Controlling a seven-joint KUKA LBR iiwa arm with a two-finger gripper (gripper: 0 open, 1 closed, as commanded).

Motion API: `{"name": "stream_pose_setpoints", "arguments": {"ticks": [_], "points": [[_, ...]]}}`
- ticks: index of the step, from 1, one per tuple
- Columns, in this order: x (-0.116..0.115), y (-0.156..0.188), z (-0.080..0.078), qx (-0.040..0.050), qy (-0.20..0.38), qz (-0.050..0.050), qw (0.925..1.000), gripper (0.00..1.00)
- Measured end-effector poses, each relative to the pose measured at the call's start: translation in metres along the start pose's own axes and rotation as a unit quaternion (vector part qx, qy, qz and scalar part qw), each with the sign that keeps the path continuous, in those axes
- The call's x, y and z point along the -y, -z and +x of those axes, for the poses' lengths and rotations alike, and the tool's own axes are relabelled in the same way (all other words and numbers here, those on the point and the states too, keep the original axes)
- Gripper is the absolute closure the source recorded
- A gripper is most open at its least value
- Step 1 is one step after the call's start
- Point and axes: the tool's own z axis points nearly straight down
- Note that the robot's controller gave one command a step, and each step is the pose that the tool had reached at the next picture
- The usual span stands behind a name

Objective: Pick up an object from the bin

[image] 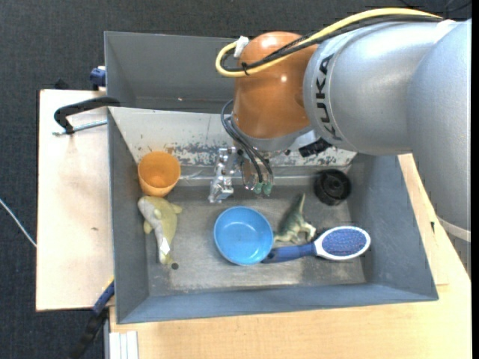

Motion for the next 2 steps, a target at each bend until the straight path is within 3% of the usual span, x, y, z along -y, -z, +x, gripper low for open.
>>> {"name": "stream_pose_setpoints", "arguments": {"ticks": [1,2], "points": [[0.0,0.0,0.0,0.0,0.0,0.0,1.0,0.0],[0.054,-0.078,0.008,-0.0037,0.134,0.001,0.991,0.0]]}}
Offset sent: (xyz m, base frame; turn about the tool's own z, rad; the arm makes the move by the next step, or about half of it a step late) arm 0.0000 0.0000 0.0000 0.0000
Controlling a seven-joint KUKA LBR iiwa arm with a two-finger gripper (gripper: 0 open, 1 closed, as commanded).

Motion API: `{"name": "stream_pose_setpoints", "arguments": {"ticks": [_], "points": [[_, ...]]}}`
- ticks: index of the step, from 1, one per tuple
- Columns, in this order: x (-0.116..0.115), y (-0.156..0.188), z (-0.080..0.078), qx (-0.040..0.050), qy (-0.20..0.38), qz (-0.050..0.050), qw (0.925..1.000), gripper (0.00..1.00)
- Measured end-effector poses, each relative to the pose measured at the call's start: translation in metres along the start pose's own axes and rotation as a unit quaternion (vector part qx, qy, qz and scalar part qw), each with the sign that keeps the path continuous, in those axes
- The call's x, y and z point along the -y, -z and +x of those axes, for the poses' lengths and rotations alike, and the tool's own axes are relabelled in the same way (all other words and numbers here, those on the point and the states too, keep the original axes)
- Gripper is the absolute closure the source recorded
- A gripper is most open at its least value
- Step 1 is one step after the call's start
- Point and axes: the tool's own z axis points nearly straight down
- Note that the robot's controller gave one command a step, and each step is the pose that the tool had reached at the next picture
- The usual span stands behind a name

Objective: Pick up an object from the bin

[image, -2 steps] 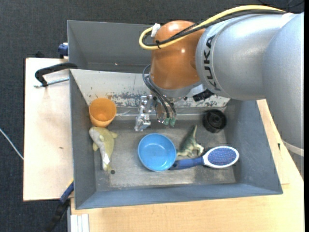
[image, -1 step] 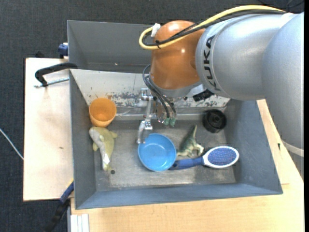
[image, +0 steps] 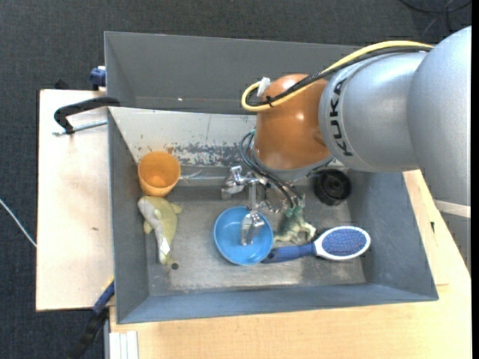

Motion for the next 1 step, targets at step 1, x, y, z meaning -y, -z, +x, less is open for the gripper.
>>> {"name": "stream_pose_setpoints", "arguments": {"ticks": [1], "points": [[-0.0019,0.0028,-0.0015,0.0027,0.001,-0.001,1.0,1.0]]}}
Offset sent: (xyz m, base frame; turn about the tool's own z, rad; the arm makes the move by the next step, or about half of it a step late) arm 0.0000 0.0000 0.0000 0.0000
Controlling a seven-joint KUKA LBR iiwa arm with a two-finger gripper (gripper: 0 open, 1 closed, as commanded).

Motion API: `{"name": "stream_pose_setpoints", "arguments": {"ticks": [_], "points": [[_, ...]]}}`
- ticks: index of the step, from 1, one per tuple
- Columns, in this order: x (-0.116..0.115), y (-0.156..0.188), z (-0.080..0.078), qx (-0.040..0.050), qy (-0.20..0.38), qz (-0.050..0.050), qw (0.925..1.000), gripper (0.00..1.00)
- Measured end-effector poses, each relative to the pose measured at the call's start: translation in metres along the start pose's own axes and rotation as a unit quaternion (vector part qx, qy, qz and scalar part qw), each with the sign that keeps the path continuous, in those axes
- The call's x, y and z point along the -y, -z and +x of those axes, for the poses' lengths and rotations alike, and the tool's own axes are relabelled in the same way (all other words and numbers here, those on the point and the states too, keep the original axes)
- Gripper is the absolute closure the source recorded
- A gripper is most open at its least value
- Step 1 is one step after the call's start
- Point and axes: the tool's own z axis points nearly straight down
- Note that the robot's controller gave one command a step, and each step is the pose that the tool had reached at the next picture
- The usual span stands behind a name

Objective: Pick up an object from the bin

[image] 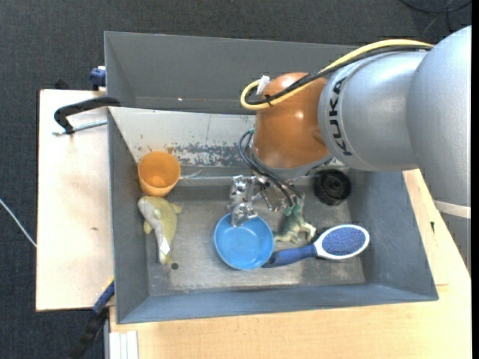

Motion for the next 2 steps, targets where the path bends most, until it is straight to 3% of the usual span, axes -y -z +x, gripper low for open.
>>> {"name": "stream_pose_setpoints", "arguments": {"ticks": [1,2], "points": [[0.001,0.133,-0.013,0.0084,-0.018,0.001,0.9998,1.0],[0.016,0.195,0.029,0.0057,0.075,0.002,0.9971,1.0]]}}
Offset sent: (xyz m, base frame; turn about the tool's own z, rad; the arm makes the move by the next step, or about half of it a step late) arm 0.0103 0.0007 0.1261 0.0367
